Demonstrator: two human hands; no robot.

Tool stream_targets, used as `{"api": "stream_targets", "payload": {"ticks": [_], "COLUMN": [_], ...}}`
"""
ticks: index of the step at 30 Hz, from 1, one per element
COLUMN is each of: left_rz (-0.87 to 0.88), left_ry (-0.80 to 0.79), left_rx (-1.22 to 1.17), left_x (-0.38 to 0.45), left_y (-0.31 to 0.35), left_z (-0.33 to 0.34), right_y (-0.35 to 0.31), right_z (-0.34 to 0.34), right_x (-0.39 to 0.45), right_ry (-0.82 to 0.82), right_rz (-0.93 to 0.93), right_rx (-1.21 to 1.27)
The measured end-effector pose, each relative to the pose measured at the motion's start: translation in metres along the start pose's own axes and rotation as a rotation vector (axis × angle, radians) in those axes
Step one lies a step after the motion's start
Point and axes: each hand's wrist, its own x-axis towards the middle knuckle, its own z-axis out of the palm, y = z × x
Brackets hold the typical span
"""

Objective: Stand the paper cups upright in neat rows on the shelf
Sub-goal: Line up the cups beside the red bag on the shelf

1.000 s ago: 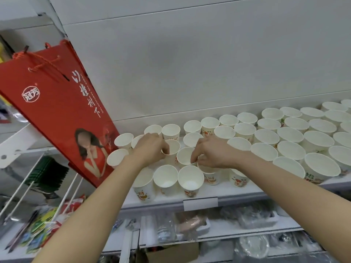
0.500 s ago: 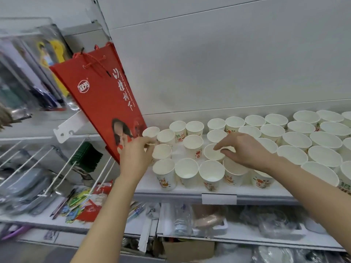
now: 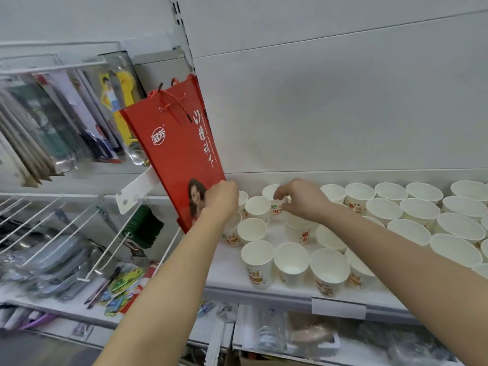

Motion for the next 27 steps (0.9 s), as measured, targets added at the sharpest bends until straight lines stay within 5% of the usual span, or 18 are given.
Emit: {"api": "stream_targets", "payload": {"ticks": [7, 10, 18, 27], "left_rz": [0.069, 0.036, 0.042, 0.055], "left_ry": [-0.120, -0.084, -0.016, -0.146], "left_rx": [0.041, -0.048, -0.091, -0.011], "left_x": [0.019, 0.024, 0.035, 0.046], "left_y": [0.000, -0.006, -0.005, 0.001], "left_z": [0.017, 0.022, 0.016, 0.018], "right_y": [-0.006, 0.009, 0.035, 0.048], "right_z": [0.023, 0.015, 0.027, 0.016], "right_x": [0.032, 0.038, 0.049, 0.045], "right_ry": [-0.122, 0.004, -0.072, -0.083], "right_rz": [-0.105, -0.032, -0.008, -0.124], "right_rx": [0.001, 0.114, -0.192, -0.481]}}
